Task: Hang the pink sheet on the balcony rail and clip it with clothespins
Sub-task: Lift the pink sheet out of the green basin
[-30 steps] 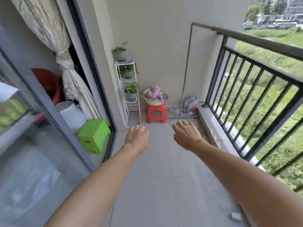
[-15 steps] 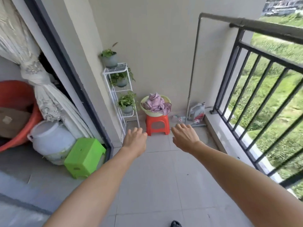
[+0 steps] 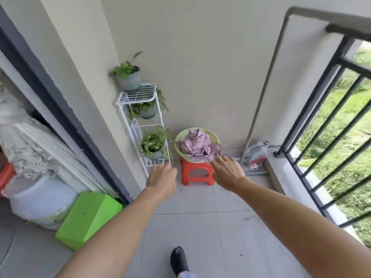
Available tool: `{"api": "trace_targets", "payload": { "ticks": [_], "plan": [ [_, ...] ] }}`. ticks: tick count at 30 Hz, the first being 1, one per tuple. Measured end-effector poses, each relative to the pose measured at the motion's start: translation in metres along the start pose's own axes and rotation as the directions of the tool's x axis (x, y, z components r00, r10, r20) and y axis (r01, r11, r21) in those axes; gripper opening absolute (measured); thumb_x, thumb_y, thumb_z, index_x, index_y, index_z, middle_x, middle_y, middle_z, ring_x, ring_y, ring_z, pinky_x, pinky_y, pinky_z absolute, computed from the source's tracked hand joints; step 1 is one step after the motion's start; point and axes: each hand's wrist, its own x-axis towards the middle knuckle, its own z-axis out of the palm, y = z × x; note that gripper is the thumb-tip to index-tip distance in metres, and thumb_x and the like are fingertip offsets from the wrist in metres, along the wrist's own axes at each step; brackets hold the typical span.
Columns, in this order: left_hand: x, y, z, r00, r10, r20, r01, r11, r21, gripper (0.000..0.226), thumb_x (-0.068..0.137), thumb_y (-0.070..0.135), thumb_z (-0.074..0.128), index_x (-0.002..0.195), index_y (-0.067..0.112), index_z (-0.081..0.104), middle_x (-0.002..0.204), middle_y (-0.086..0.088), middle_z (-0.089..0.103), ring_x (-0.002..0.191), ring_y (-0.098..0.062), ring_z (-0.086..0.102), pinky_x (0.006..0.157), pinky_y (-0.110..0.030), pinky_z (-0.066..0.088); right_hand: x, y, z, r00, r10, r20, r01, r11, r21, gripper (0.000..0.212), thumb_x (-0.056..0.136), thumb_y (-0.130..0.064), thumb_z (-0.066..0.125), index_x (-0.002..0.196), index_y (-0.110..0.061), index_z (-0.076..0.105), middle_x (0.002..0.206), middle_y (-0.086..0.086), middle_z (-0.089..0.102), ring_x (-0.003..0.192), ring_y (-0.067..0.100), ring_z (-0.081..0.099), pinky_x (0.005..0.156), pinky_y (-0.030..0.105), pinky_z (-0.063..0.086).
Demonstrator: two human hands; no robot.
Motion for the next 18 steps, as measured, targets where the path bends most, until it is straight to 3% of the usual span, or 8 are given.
{"api": "trace_targets", "payload": {
  "ticks": [9, 18],
  "plan": [
    [0.213, -0.068, 0.01, 0.992, 0.127, 0.021, -0.127, 0.992, 0.006, 0.028, 0.09, 0.023, 0.05, 0.116, 0.017, 0.059, 0.121, -0.006, 0.056, 0.116, -0.027, 0.05, 0.092, -0.039, 0.039, 0.177, 0.047, 0.029, 0.989, 0.14, 0.055, -0.145, 0.985, 0.095, 0.03, 0.091, -0.028, 0.049, 0.118, -0.015, 0.055, 0.121, 0.009, 0.058, 0.114, 0.031, 0.055, 0.087, 0.041, 0.043],
    [0.39, -0.081, 0.044, 0.974, 0.201, 0.105, -0.196, 0.979, -0.06, 0.025, 0.091, 0.021, 0.049, 0.113, 0.017, 0.06, 0.115, -0.006, 0.058, 0.109, -0.027, 0.053, 0.09, -0.039, 0.041, 0.312, 0.131, 0.09, 0.958, 0.206, 0.201, -0.231, 0.967, 0.109, 0.028, 0.09, -0.025, 0.053, 0.116, -0.016, 0.058, 0.119, 0.008, 0.06, 0.111, 0.031, 0.056, 0.089, 0.042, 0.043]
  ]
}}
